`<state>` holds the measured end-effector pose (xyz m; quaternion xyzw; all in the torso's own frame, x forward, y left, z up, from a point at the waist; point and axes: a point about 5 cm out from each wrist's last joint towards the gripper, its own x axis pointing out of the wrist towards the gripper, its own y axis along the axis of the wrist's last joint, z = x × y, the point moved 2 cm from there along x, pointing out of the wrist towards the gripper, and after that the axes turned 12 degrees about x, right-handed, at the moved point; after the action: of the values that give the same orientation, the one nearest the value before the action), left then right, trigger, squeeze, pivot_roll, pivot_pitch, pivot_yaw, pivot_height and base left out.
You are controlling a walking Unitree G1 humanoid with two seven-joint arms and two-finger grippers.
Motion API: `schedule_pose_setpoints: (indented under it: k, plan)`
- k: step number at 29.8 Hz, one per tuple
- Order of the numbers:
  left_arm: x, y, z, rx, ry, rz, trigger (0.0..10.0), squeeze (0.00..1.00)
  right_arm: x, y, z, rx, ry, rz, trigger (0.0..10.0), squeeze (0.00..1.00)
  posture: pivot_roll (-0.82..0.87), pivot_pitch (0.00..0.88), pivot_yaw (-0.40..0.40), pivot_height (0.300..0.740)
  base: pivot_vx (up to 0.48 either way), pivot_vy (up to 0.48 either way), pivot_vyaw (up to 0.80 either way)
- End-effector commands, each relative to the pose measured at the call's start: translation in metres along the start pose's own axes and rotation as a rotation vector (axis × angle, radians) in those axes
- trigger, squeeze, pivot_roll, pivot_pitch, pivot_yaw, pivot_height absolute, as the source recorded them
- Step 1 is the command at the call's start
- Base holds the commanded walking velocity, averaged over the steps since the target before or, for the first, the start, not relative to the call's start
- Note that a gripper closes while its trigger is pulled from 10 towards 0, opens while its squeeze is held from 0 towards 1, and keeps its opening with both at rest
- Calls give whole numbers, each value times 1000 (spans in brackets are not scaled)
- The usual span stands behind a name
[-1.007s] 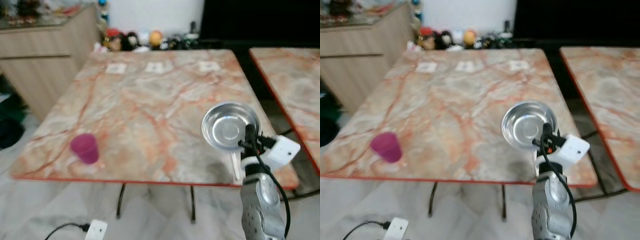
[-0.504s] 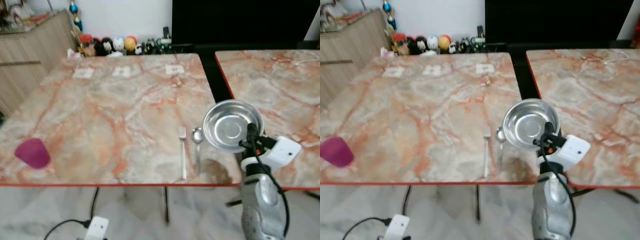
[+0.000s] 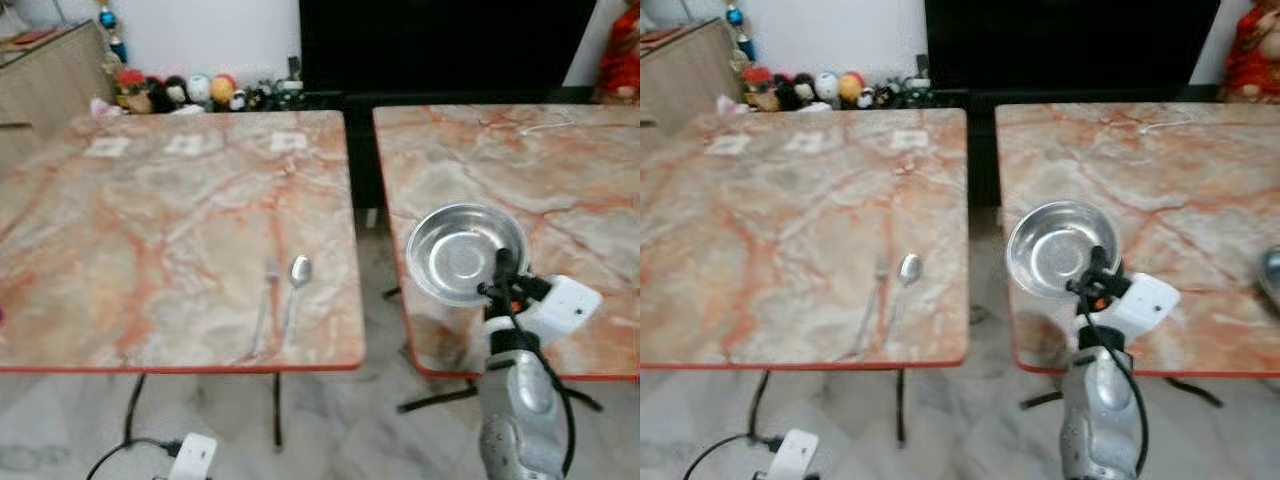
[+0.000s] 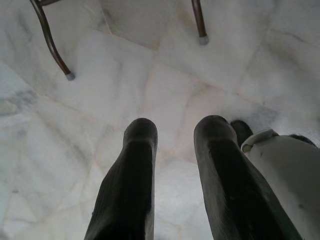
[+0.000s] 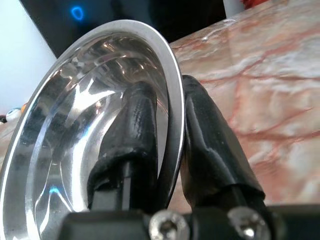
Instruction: Setting the table
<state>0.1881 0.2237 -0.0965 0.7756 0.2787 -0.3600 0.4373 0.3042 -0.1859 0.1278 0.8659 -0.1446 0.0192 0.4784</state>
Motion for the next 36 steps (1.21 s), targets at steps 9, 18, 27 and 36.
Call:
schedule_pose_setpoints:
  k: [9, 18, 27, 36]
  plan:
    - [0, 0, 4, 21, -18, -5, 10000, 0, 3, 9, 6, -10, -24, 42, 10000, 0, -170, 0, 64, 740, 0, -447, 0]
    - [0, 1, 4, 17, -14, -3, 10000, 0, 6, 14, 7, -15, -40, 62, 10000, 0, -165, 0, 64, 740, 0, -447, 0]
    - [0, -4, 1, 7, -2, -18, 10000, 0, 2, 33, 31, -32, -227, 166, 10000, 0, -164, 7, 75, 740, 0, -127, 0]
    - [0, -2, -4, 0, 5, -14, 10000, 0, 6, 37, 48, 79, -395, 182, 10000, 0, -164, 15, 80, 740, 0, 0, 0]
